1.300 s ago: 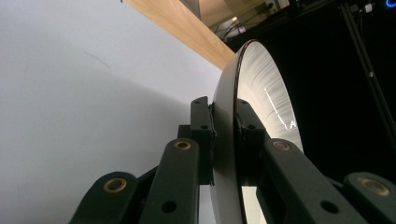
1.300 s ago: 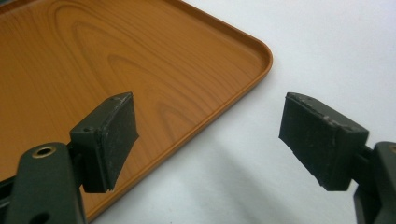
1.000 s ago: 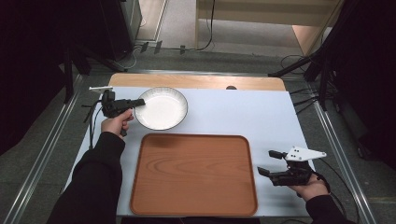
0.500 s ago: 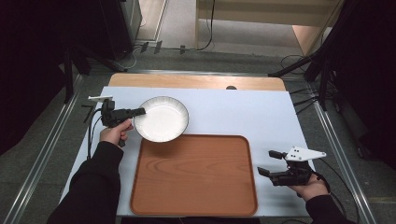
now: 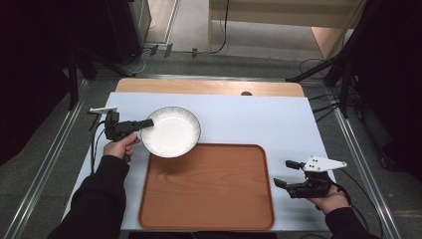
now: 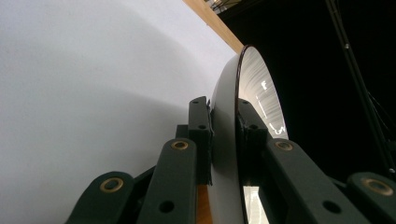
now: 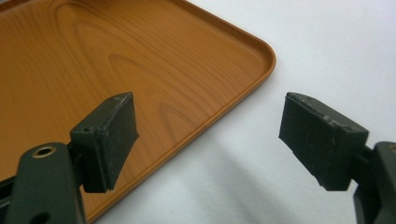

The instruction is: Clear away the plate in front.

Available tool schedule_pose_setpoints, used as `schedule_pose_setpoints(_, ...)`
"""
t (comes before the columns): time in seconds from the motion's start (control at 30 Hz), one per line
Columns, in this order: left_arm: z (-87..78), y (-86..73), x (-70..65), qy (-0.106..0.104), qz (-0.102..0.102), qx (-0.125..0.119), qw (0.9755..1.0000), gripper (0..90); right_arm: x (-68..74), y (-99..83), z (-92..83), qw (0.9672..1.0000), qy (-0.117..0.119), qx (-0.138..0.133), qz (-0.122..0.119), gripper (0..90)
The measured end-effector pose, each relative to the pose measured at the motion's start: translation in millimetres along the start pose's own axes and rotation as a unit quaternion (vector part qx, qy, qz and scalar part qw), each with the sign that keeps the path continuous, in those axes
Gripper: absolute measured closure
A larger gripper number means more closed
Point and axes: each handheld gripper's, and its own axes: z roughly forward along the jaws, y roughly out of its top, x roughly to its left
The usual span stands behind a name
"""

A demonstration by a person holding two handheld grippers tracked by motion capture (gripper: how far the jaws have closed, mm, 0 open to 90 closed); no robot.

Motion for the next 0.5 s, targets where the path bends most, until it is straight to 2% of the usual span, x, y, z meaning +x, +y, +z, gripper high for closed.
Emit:
schedule_pose_setpoints(0.2,-6.1,-8.6,-1.4,-0.015,-0.011,-0.003,0.9998,80.1,1.4,1.3,1.3,1.0,0.003,-0.001,-0.002,19.9)
schedule_pose_setpoints(0.3,-5.7,-12.1,-2.2,-0.011,-0.008,-0.003,0.9999,80.0,1.1,1.7,1.2,1.0,0.004,-0.002,-0.002,19.9)
schedule_pose_setpoints(0.5,-3.2,-18.6,-3.7,-0.008,0.0,0.013,0.9999,79.9,0.7,2.0,2.6,1.0,0.004,0.001,-0.004,19.9)
